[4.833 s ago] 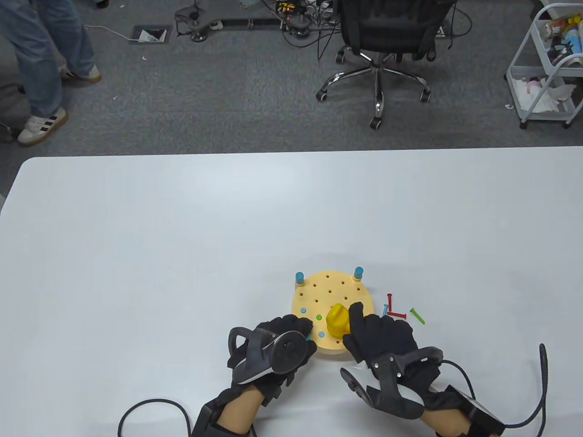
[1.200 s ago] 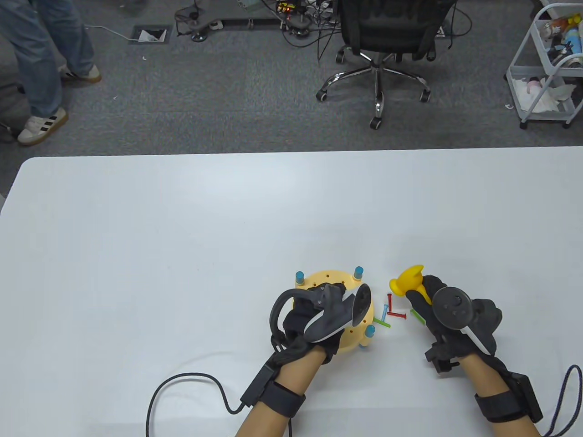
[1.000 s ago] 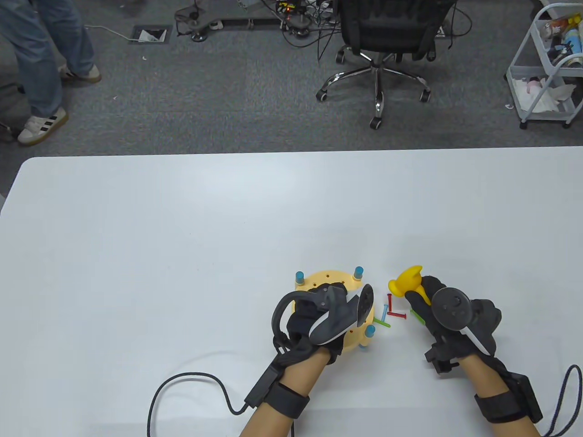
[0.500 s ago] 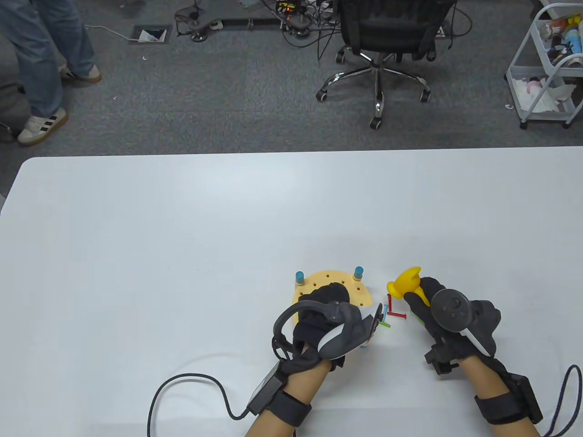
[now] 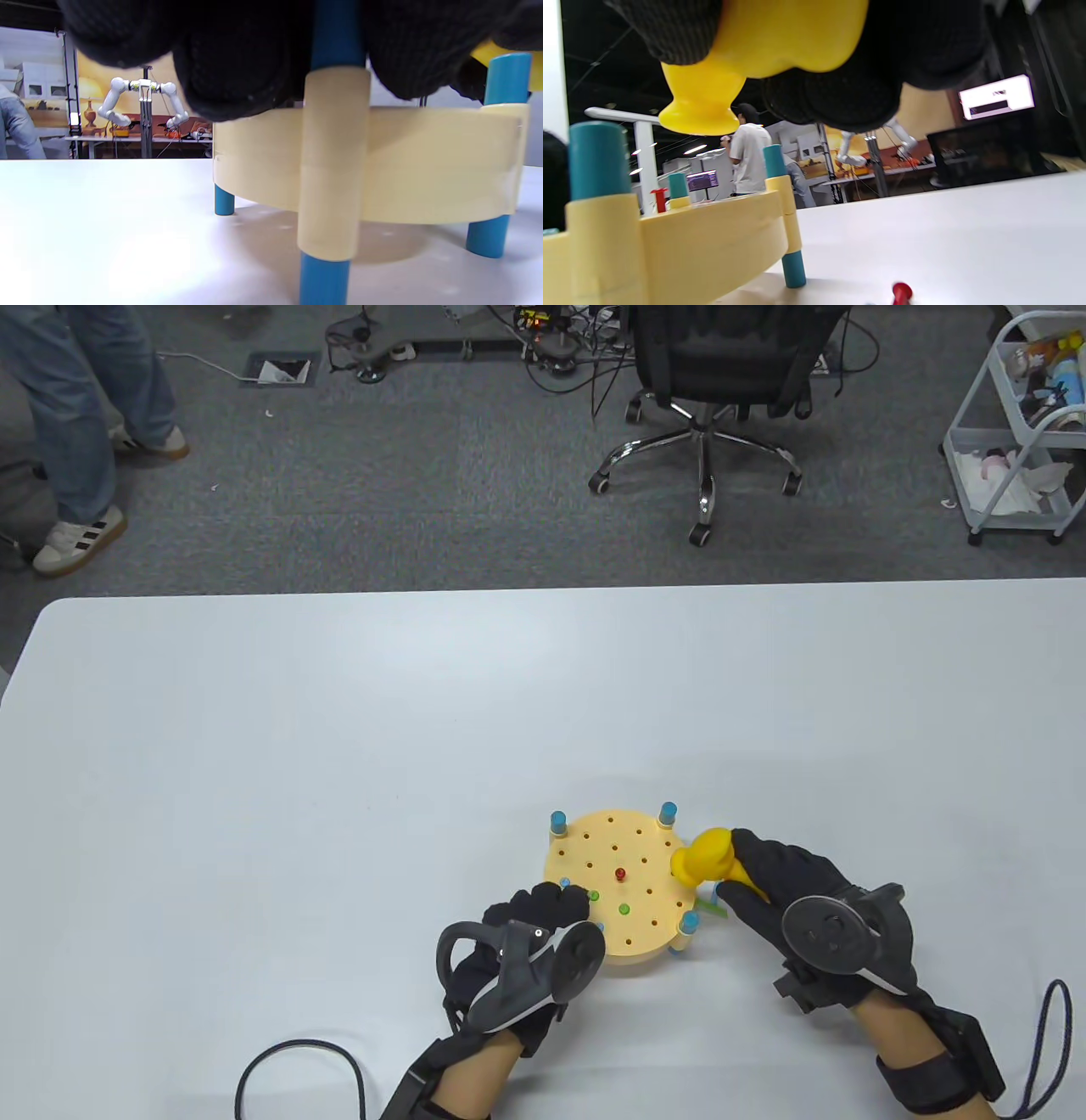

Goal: Hammer toy nails into tap bench

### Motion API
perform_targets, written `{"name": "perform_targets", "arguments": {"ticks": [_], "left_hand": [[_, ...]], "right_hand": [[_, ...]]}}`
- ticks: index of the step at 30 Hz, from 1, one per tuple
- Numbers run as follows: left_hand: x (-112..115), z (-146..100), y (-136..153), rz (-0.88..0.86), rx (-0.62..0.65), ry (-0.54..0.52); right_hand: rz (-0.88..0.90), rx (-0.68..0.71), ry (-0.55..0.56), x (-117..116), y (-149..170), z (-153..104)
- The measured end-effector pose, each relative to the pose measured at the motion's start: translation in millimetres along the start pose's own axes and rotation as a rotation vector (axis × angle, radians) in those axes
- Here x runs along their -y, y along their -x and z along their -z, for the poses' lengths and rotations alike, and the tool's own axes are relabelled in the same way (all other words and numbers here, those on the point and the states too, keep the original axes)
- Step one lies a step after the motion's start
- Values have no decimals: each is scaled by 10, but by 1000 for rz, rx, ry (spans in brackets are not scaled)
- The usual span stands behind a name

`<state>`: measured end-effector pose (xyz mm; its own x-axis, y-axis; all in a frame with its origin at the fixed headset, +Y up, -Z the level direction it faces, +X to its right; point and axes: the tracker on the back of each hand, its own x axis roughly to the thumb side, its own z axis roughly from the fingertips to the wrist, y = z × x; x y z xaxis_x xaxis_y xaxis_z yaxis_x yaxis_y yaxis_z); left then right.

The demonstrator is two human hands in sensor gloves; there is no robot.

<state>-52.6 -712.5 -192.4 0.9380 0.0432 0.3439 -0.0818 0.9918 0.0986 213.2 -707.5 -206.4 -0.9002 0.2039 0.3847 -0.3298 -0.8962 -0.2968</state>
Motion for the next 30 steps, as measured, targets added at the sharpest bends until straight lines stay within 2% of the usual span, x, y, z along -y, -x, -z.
{"name": "perform_targets", "arguments": {"ticks": [4,7,12,13,14,16,18,19,20,21,22,24,25,26,27,30], "left_hand": [[12,4,17,-45,20,16],[40,-1,58,-86,42,-9],[63,-18,70,-90,51,-33],[67,-25,65,-87,52,-41],[69,-28,64,-81,52,-47],[69,-29,63,-83,52,-48],[71,-27,63,-85,53,-48],[71,-28,63,-85,53,-48],[70,-28,62,-85,52,-49],[71,-29,61,-83,53,-50],[67,-29,62,-82,54,-51],[70,-28,63,-85,54,-49],[70,-27,63,-85,55,-48],[71,-27,63,-86,55,-48],[71,-26,63,-85,55,-48],[71,-26,63,-84,56,-47]], "right_hand": [[-90,58,-43,-45,-183,117],[-83,95,-74,-51,-335,229],[-125,115,-27,-115,-555,359],[-202,171,-154,-206,-607,389],[-271,159,-172,-204,-621,383],[-256,189,-140,-183,-662,417],[-222,147,20,-123,-673,389],[-192,151,54,-134,-684,389],[-212,181,-46,-189,-704,404],[-329,174,-225,-264,-714,418],[-334,166,-172,-219,-708,382],[-262,143,17,-184,-695,372],[-240,145,10,-192,-694,377],[-270,174,-140,-269,-696,394],[-334,138,-212,-283,-680,404],[-234,83,-79,-168,-579,385]]}}
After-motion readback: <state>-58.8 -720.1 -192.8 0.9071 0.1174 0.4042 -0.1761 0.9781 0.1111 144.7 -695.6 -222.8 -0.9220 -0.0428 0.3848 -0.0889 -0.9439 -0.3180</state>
